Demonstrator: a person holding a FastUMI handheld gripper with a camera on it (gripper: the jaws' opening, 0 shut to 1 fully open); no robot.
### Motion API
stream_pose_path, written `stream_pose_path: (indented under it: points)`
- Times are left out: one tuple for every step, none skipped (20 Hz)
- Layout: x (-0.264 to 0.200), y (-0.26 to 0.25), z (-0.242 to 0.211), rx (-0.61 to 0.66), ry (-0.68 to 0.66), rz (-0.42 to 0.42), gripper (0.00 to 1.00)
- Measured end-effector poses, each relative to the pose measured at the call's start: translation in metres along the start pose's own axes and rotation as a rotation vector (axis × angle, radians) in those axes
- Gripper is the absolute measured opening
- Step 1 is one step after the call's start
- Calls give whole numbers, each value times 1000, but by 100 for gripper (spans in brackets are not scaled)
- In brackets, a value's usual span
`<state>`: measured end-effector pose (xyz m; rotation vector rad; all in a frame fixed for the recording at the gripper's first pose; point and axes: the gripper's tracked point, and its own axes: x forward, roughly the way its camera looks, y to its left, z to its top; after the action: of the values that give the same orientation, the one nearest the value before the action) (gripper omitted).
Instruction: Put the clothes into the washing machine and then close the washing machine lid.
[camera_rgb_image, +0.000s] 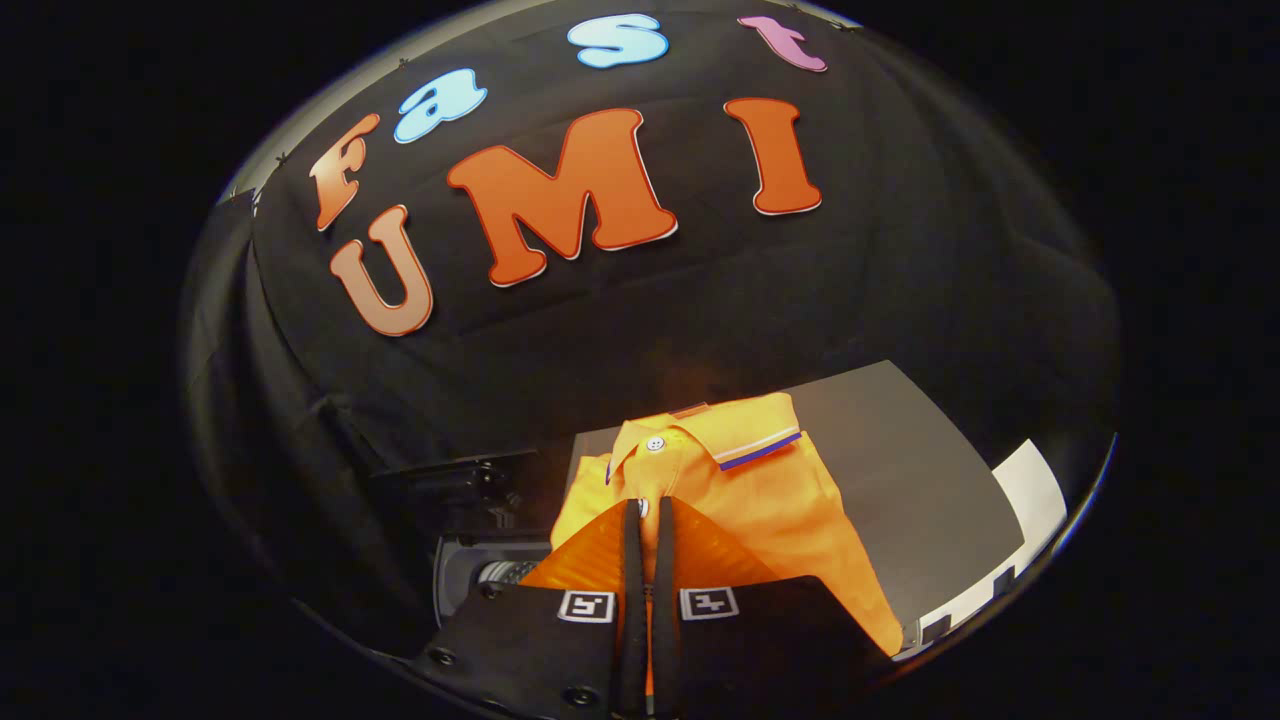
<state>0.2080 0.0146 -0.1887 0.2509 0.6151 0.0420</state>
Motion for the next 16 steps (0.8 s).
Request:
stream_pose_path:
  points:
    - [-7,18,-1,21,-7,25,10]
    - [-14,39,-1,62,-15,66,10]
    - [-21,61,-2,94,-19,100,10]
    - [-25,78,-4,111,-20,121,10]
    - [-24,93,-7,111,-17,135,10]
    - [-23,106,-10,97,-9,143,10]
    - [-25,119,-14,83,2,150,10]
    - [-25,133,-18,73,13,166,10]
    - [-24,148,-21,67,21,184,10]
    - [-21,160,-25,60,28,197,10]
    - [-18,173,-29,46,32,212,10]
    - [-13,186,-33,29,43,225,10]
    - [-10,199,-37,17,52,240,10]
    - [-6,212,-42,9,61,262,10]
    - [1,225,-48,3,76,285,10]
    - [6,235,-55,-2,89,300,10]
